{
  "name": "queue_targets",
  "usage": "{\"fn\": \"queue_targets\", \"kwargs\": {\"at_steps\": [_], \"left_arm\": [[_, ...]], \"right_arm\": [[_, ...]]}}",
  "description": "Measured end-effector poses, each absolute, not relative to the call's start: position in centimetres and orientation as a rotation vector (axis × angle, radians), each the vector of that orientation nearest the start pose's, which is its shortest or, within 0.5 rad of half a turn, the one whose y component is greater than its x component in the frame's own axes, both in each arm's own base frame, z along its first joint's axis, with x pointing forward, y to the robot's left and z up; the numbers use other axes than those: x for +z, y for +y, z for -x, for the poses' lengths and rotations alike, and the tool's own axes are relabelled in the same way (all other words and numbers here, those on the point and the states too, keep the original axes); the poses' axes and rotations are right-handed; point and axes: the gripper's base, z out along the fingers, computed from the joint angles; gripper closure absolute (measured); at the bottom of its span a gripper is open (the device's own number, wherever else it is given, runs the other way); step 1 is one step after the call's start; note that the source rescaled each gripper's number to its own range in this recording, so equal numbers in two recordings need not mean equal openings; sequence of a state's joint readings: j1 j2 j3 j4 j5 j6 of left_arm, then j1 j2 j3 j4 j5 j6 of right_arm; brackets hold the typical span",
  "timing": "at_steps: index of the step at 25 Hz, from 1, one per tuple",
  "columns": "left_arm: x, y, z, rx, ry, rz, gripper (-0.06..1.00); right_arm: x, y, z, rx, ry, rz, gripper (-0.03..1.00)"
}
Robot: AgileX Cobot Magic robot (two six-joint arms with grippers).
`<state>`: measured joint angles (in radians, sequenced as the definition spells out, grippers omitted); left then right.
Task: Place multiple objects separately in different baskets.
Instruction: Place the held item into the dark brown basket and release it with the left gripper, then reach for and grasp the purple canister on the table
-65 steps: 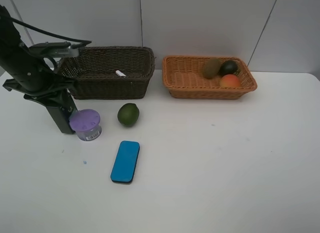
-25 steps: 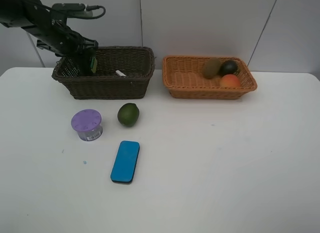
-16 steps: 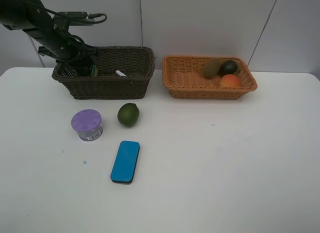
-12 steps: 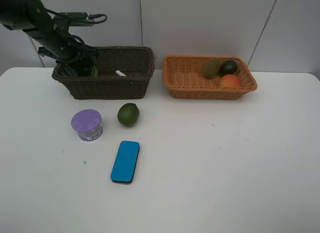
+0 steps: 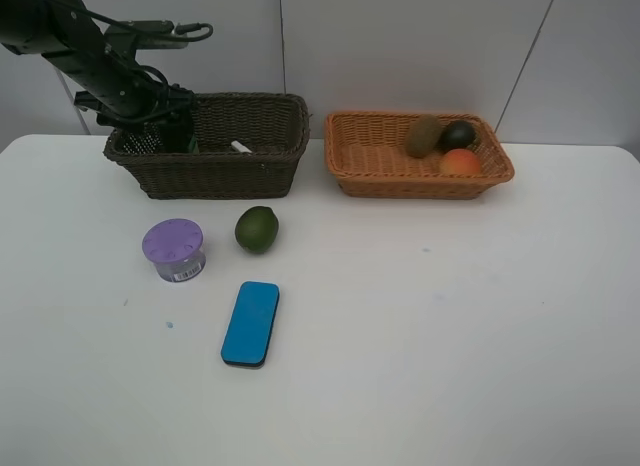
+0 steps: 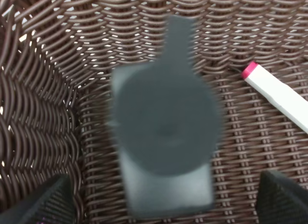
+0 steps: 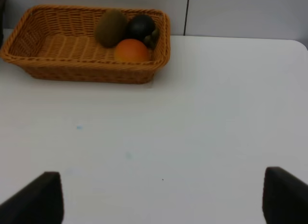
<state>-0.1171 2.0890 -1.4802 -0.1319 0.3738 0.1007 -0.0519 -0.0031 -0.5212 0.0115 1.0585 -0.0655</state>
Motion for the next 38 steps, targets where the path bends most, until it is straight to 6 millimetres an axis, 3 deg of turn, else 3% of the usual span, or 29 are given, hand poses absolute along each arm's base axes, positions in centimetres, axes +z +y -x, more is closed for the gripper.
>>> {"fn": "queue_targets", "kwargs": {"at_steps": [8, 11, 16, 19, 22, 27, 28, 30, 38], "left_arm": [[18.1, -5.8, -45.3, -0.135, 2.457, -0.124, -0.05], [20.6, -6.0, -44.6, -0.155, 2.431, -0.121, -0.05], [27.1, -7.6, -41.2, -0.201, 2.414, -0.239, -0.05], [29.0, -8.9, -39.0, -0.225, 2.437, -0.317, -0.05], [28.3, -9.7, -36.8, -0.236, 2.477, -0.368, -0.05], [23.6, -9.6, -33.1, -0.262, 2.590, -0.369, -0.05], [23.6, -9.6, -33.1, -0.262, 2.590, -0.369, -0.05], [21.0, -9.1, -31.5, -0.257, 2.591, -0.355, -0.05], [17.2, -8.6, -30.1, -0.221, 2.618, -0.362, -0.05]], "right_arm": [[28.3, 0.1, 0.8, -0.061, 2.018, 0.014, -0.03], [28.3, 0.1, 0.8, -0.061, 2.018, 0.014, -0.03], [28.3, 0.1, 0.8, -0.061, 2.018, 0.014, -0.03], [28.3, 0.1, 0.8, -0.061, 2.018, 0.014, -0.03], [28.3, 0.1, 0.8, -0.061, 2.018, 0.014, -0.03], [28.3, 0.1, 0.8, -0.061, 2.018, 0.014, -0.03], [28.3, 0.1, 0.8, -0.061, 2.018, 0.014, -0.03], [28.3, 0.1, 0.8, -0.061, 2.018, 0.014, -0.03], [28.3, 0.1, 0.8, -0.061, 2.018, 0.014, -0.03]]}}
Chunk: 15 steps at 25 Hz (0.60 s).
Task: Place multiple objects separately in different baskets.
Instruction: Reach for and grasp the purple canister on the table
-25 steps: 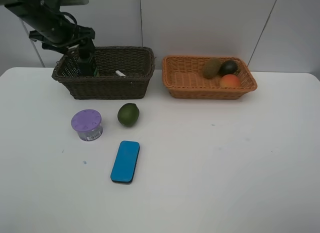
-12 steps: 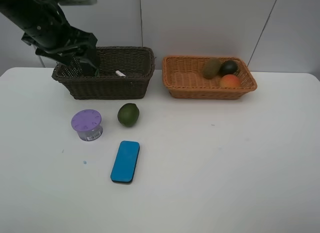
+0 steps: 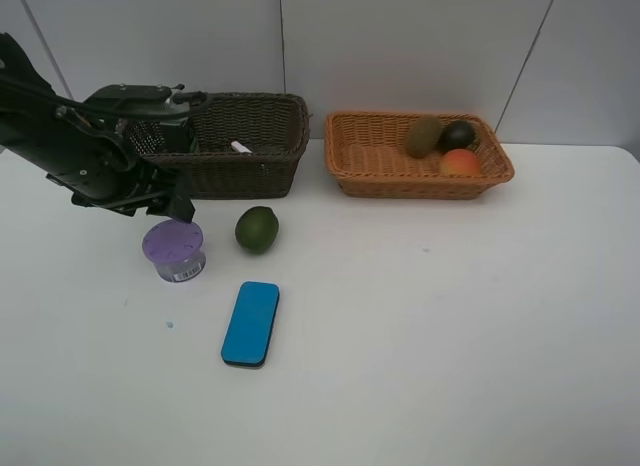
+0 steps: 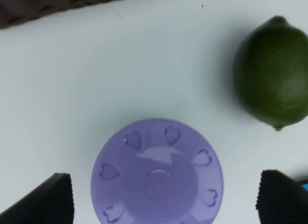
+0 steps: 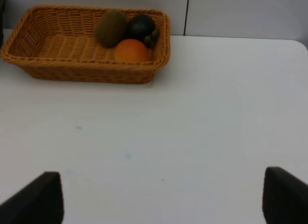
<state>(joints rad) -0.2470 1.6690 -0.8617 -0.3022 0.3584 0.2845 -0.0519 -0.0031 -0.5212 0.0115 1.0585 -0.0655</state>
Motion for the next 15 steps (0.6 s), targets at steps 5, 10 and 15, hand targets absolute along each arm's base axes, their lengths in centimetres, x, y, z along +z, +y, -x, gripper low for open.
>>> {"fn": "queue_targets", "kwargs": {"at_steps": [5, 10, 15], "left_arm": [[15.7, -8.5, -28.8, -0.214, 2.664, -0.378, -0.05], [14.7, -8.3, -28.3, -0.199, 2.680, -0.388, -0.05], [14.7, -8.3, -28.3, -0.192, 2.668, -0.404, -0.05]], "right_arm": [[28.3, 0.1, 0.8, -0.061, 2.018, 0.014, -0.03], [28.3, 0.1, 0.8, -0.061, 2.018, 0.014, -0.03], [28.3, 0.1, 0.8, -0.061, 2.018, 0.014, -0.03]]}}
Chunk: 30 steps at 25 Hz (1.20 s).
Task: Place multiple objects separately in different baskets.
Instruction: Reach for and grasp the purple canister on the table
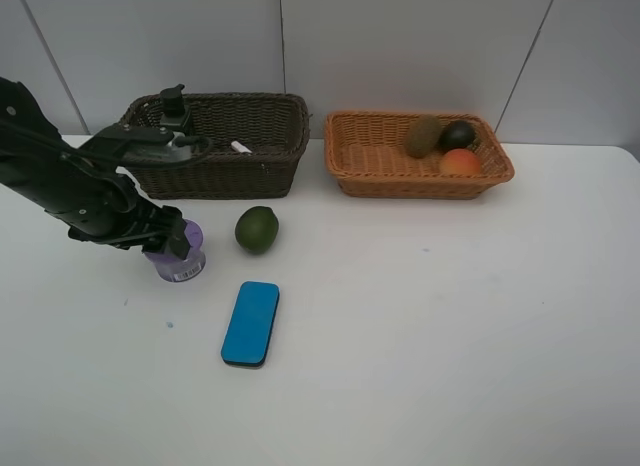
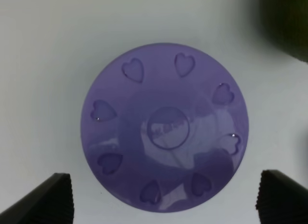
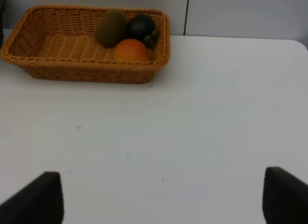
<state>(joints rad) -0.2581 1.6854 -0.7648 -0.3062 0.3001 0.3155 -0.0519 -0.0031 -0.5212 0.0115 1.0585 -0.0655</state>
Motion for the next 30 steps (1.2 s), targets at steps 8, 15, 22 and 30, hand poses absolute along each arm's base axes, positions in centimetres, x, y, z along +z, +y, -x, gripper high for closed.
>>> {"fn": "queue_targets", "kwargs": {"at_steps": [8, 15, 22, 30], "left_arm": [[12.4, -9.7, -28.5, -0.172, 2.671, -0.490, -0.05], [12.0, -10.0, -28.7, -0.168, 2.656, -0.491, -0.05], [12.1, -9.9, -29.2, -0.151, 2.606, -0.477, -0.05], [10.8, -10.0, -29.8, -0.129, 2.598, -0.472, -0.05]], "right_arm": [[28.3, 0.1, 0.8, -0.061, 2.018, 0.014, -0.03], [28.3, 0.1, 0.8, -0.061, 2.018, 0.014, -0.03], [28.3, 0.1, 0.8, -0.061, 2.018, 0.014, -0.03], [28.3, 0.1, 0.8, -0.061, 2.018, 0.014, -0.03]]}}
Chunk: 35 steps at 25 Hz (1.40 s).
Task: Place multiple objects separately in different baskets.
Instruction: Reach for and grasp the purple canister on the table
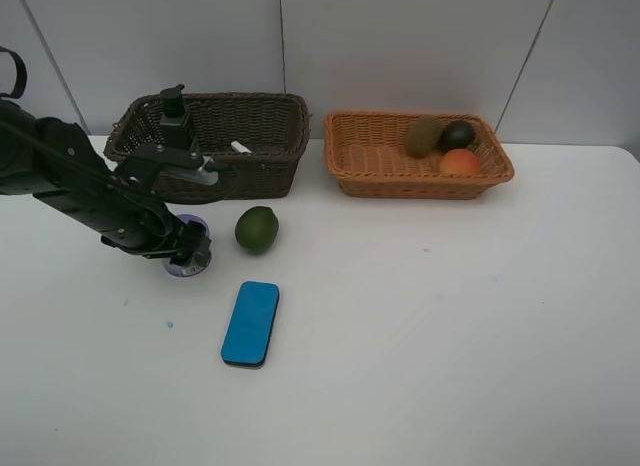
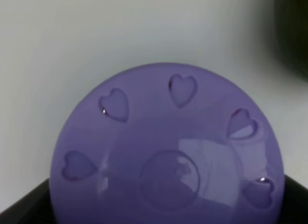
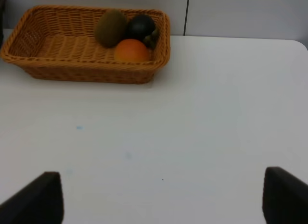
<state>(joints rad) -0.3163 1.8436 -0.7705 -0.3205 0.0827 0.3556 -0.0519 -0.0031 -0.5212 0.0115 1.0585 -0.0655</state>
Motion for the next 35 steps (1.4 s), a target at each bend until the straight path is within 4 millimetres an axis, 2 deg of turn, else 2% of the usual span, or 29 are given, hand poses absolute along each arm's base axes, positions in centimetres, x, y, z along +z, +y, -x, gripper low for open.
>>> {"fn": "queue_targets", "kwargs": {"at_steps": [14, 27, 29, 35], "left_arm": [[11.1, -10.0, -30.5, -0.104, 2.514, -0.448, -0.04], [11.1, -10.0, -30.4, -0.107, 2.523, -0.451, -0.04], [11.4, -10.0, -30.3, -0.114, 2.531, -0.456, -0.04], [14.1, -10.0, -29.5, -0.151, 2.514, -0.466, -0.04]], "right_arm": [[28.3, 0.1, 0.8, -0.061, 2.018, 0.014, -0.03], [28.3, 0.1, 0.8, -0.061, 2.018, 0.014, -0.03], [28.3, 0.1, 0.8, -0.061, 2.018, 0.014, -0.03], [28.3, 0.1, 0.8, -0.061, 2.018, 0.014, -0.03]]}}
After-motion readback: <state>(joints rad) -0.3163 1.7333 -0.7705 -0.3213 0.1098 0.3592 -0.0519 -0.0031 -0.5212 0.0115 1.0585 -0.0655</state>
